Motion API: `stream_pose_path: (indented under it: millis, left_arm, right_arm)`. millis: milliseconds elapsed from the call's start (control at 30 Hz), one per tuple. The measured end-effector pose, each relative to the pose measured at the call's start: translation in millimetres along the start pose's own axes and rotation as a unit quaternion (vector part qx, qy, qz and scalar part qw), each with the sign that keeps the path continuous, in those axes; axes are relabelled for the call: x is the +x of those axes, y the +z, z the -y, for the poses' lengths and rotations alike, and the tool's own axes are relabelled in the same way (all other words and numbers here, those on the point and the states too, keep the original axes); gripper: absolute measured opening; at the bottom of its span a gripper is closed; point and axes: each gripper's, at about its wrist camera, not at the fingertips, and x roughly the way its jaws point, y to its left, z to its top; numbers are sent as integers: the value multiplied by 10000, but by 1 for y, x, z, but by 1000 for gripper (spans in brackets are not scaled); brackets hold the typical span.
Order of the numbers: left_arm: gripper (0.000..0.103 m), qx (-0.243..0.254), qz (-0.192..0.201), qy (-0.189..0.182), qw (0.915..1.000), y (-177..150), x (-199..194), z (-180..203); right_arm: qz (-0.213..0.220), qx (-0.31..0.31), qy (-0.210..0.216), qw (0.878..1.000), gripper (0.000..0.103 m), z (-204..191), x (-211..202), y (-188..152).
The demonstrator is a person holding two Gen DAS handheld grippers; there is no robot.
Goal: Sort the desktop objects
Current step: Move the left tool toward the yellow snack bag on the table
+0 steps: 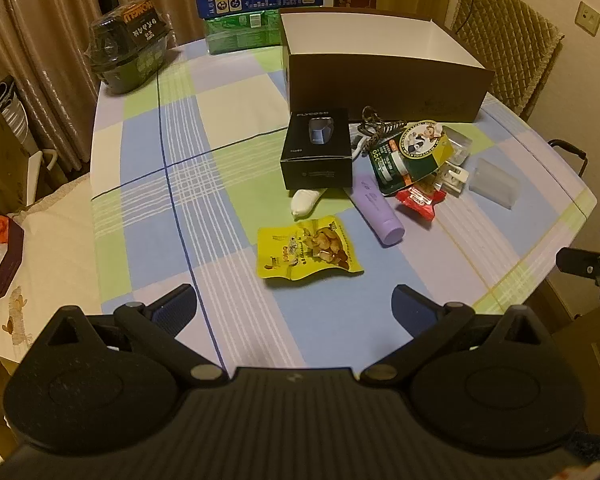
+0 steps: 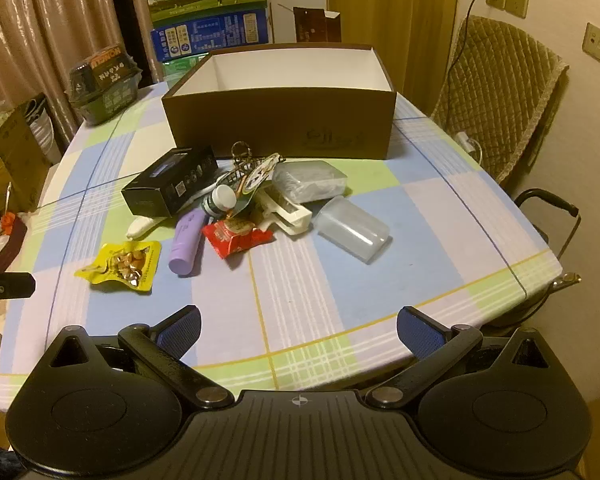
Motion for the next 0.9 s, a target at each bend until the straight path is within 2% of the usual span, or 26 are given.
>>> stream_pose_path:
  millis: [500, 900]
  left_arm:
    - [102, 45, -34, -96, 9999, 2, 5, 7]
    - [102, 679, 92, -268, 9973, 20, 18, 28]
  right_arm:
    - [44, -49, -62, 10000, 101, 2, -2, 0]
    - [215, -115, -67, 9997, 101, 1, -11, 1]
